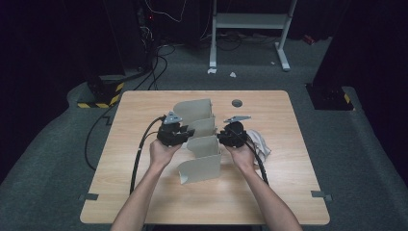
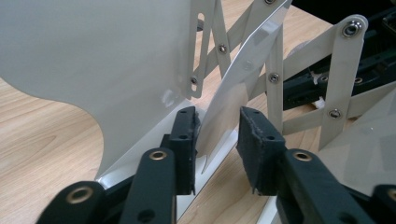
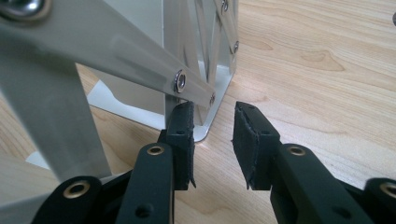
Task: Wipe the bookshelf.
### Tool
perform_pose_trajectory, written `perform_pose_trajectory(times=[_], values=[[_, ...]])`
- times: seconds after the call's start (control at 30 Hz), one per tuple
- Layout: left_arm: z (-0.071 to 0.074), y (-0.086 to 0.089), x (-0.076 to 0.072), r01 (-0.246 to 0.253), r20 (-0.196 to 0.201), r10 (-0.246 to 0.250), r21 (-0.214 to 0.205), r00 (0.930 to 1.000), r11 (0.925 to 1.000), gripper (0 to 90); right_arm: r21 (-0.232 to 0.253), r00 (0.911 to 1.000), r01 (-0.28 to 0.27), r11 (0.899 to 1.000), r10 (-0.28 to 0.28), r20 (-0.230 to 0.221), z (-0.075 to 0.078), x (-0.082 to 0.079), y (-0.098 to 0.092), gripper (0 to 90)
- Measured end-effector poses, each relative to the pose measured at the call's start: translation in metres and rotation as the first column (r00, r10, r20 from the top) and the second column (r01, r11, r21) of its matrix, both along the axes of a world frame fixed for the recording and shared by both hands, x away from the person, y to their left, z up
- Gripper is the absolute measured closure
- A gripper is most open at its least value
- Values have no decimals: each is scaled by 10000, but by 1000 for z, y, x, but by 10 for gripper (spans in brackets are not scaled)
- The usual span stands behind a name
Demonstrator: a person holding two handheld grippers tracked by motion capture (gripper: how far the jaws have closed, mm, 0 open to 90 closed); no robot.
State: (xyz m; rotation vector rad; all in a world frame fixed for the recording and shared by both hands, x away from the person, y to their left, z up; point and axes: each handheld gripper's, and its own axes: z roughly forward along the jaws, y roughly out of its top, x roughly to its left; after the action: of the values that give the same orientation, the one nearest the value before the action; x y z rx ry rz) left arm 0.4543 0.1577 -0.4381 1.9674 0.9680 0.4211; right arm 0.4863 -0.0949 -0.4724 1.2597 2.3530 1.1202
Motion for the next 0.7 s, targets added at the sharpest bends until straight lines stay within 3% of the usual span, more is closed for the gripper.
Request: perform_pose_trajectory(times=[0.23,0.7], values=[[0,4,0,-44,-19,44,65,10000,10000,781,-41,10000,-21,10000,21,63,1,2,4,695],[-1,4,0,-2,-45,2,-98,10000,10000,801,223,10000,61,9997,-61,-1,1,3,0,679]])
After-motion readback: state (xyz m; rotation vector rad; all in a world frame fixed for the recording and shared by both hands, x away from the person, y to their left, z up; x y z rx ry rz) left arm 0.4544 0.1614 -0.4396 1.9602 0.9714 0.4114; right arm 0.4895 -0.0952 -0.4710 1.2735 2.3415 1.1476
